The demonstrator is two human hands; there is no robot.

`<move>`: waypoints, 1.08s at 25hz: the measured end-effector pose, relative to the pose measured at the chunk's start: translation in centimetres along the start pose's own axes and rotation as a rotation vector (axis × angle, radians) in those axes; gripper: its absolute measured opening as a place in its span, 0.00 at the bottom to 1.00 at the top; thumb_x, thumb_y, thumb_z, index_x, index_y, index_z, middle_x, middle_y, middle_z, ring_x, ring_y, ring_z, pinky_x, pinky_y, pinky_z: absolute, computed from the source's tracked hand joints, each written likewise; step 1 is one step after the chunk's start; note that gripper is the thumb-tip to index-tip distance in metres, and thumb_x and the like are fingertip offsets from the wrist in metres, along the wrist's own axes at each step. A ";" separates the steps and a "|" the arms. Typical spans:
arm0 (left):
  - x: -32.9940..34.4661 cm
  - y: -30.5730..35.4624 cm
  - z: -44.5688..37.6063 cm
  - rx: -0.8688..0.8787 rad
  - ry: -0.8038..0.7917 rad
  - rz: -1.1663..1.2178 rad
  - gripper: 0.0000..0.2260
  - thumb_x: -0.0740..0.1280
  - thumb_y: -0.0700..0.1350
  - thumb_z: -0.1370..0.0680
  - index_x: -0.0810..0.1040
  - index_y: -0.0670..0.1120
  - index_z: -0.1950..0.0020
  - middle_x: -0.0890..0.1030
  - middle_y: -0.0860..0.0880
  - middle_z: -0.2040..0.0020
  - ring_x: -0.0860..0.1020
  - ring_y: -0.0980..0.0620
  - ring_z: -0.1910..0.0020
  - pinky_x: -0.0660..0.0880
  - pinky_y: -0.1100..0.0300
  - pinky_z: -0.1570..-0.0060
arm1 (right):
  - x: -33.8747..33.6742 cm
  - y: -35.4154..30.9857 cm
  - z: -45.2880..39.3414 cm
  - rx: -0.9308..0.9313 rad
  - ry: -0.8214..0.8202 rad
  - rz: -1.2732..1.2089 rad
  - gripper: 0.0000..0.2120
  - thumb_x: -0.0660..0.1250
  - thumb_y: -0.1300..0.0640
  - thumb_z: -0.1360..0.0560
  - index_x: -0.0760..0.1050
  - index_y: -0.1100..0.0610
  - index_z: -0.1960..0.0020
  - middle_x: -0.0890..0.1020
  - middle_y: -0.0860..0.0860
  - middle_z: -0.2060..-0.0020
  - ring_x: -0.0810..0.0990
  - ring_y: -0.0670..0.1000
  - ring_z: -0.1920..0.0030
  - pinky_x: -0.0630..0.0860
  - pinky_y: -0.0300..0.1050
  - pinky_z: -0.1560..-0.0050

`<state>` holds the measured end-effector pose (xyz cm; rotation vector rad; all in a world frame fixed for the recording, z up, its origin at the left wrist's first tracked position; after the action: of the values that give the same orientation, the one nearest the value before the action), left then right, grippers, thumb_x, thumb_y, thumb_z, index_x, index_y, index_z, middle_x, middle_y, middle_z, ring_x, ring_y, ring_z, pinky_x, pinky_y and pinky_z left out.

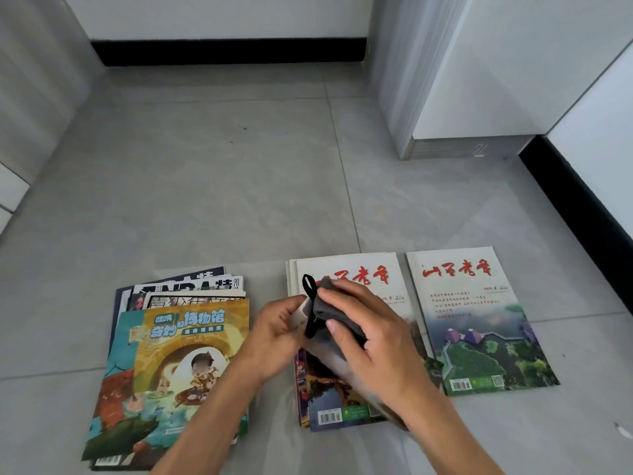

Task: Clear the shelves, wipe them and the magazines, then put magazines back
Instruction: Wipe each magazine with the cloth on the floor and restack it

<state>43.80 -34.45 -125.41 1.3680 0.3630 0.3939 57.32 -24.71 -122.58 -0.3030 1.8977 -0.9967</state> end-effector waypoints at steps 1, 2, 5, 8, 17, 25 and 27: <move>0.4 0.0 0.1 0.015 0.000 0.001 0.12 0.69 0.29 0.26 0.84 0.44 0.49 0.86 0.43 0.53 0.83 0.47 0.53 0.81 0.54 0.53 | 0.2 -0.2 -1.0 -0.005 -0.008 -0.004 0.17 0.64 0.52 0.21 0.76 0.49 0.33 0.76 0.44 0.34 0.77 0.46 0.35 0.76 0.50 0.37; 0.1 0.0 0.2 0.009 0.034 0.011 0.12 0.69 0.29 0.26 0.83 0.43 0.50 0.86 0.43 0.53 0.83 0.47 0.53 0.81 0.56 0.54 | -0.1 -0.1 -1.3 -0.023 -0.030 -0.007 0.17 0.64 0.53 0.21 0.75 0.49 0.33 0.77 0.43 0.35 0.77 0.46 0.36 0.76 0.47 0.37; -2.5 0.3 0.2 -0.055 0.234 0.077 0.06 0.71 0.37 0.27 0.83 0.45 0.52 0.86 0.48 0.56 0.84 0.52 0.56 0.80 0.62 0.58 | -2.1 1.3 1.3 -0.038 -0.117 -0.002 0.16 0.63 0.53 0.21 0.74 0.49 0.33 0.76 0.40 0.35 0.76 0.41 0.36 0.75 0.41 0.36; -4.2 0.2 0.0 -0.085 0.247 0.099 0.07 0.72 0.43 0.31 0.84 0.45 0.54 0.86 0.47 0.56 0.84 0.50 0.56 0.81 0.60 0.58 | -2.7 1.6 3.2 -0.023 -0.132 0.005 0.16 0.63 0.52 0.21 0.74 0.49 0.34 0.75 0.38 0.36 0.75 0.39 0.36 0.75 0.42 0.38; -2.8 1.7 -1.0 0.017 0.204 0.009 0.05 0.71 0.38 0.27 0.83 0.44 0.53 0.86 0.47 0.57 0.83 0.52 0.59 0.80 0.60 0.59 | -3.3 1.0 -0.2 -0.040 -0.177 -0.001 0.17 0.67 0.57 0.21 0.72 0.48 0.33 0.73 0.40 0.33 0.74 0.41 0.34 0.73 0.41 0.35; -4.1 2.1 -1.7 0.036 0.224 0.024 0.04 0.76 0.45 0.31 0.85 0.48 0.58 0.86 0.45 0.57 0.83 0.50 0.58 0.81 0.55 0.57 | -7.2 4.1 4.5 0.265 -0.249 -0.071 0.28 0.76 0.64 0.29 0.73 0.35 0.42 0.81 0.35 0.46 0.79 0.37 0.43 0.71 0.27 0.46; -4.7 3.5 -2.1 0.073 0.205 -0.106 0.10 0.79 0.49 0.31 0.85 0.44 0.58 0.85 0.41 0.61 0.81 0.48 0.62 0.78 0.53 0.63 | -8.3 4.1 4.0 0.324 -0.187 -0.218 0.26 0.75 0.69 0.30 0.77 0.39 0.46 0.84 0.41 0.49 0.82 0.41 0.45 0.73 0.30 0.44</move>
<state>38.45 -34.30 -122.24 1.3765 0.6220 0.4377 65.83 -19.40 -121.43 -0.4018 1.5284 -1.3525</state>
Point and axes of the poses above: each hand's wrist, its own z-axis away from the middle knuckle, its own x-axis out of the palm, y = z × x, the point moved 3 cm from there along -z, towards the middle knuckle
